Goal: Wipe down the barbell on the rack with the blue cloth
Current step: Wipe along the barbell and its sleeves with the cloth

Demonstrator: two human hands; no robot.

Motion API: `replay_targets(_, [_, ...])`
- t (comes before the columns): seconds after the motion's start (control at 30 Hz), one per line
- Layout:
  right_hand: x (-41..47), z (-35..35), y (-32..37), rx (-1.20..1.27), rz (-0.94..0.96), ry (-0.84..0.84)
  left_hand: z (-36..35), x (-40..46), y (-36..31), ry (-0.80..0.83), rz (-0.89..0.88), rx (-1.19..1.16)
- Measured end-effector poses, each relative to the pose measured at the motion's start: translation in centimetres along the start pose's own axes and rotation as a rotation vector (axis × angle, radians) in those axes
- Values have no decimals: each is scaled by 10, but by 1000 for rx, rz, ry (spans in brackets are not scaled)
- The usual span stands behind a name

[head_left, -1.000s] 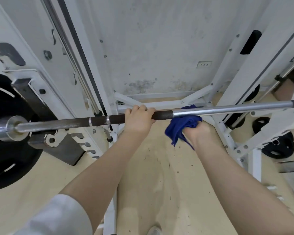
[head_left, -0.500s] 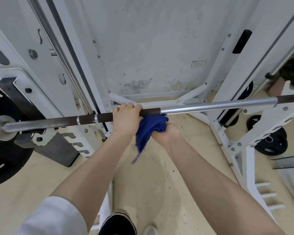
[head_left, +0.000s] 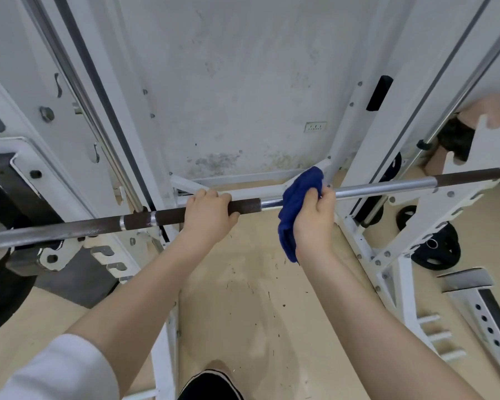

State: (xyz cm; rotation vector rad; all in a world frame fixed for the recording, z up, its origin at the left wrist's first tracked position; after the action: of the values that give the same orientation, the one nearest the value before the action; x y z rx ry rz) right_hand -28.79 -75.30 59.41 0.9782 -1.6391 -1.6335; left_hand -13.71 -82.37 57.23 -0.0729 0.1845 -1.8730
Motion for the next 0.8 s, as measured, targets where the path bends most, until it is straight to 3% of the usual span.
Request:
replay_targets(0.07, [11, -9, -6, -310, 193, 119, 4, 4, -1, 27, -24, 39])
replay_targets(0.17, [39, -14, -41, -1179, 372, 382, 12, 12, 0, 114, -37, -34])
replay_targets(0.23, [47, -11, -53, -1392, 457, 451, 17, 19, 1, 188, -48, -90])
replay_targets(0.33, [59, -15, -48, -1403, 624, 353, 20, 28, 0, 305, -152, -135])
replay_targets(0.4, [71, -28, -35, -1470, 566, 332, 20, 33, -4, 369, -222, -186])
replay_targets(0.53, [105, -53, -23, -1565, 200, 558, 19, 44, -4, 336, -236, -220])
replay_targets(0.67, [125, -61, -18, -1372, -192, 810, 17, 49, -2, 380, -237, -232])
replay_targets(0.73, [122, -61, -15, -1362, -174, 782, 17, 50, -1, 400, -238, -257])
replay_targets(0.8, [110, -56, -18, -1435, 45, 612, 17, 51, 1, 428, -225, -291])
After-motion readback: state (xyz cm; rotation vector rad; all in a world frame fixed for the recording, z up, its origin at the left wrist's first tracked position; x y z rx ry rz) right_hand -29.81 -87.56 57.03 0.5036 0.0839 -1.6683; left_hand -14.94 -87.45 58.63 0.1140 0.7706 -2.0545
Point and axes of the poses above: each hand's wrist, its own x-axis towards the middle knuckle, its own z-axis out of the back of the hand, y = z × x, the point moved 1 cm from there along x, towards the middle knuckle, and after that the axes turned 7 degrees about y, right-handed, at the moved point
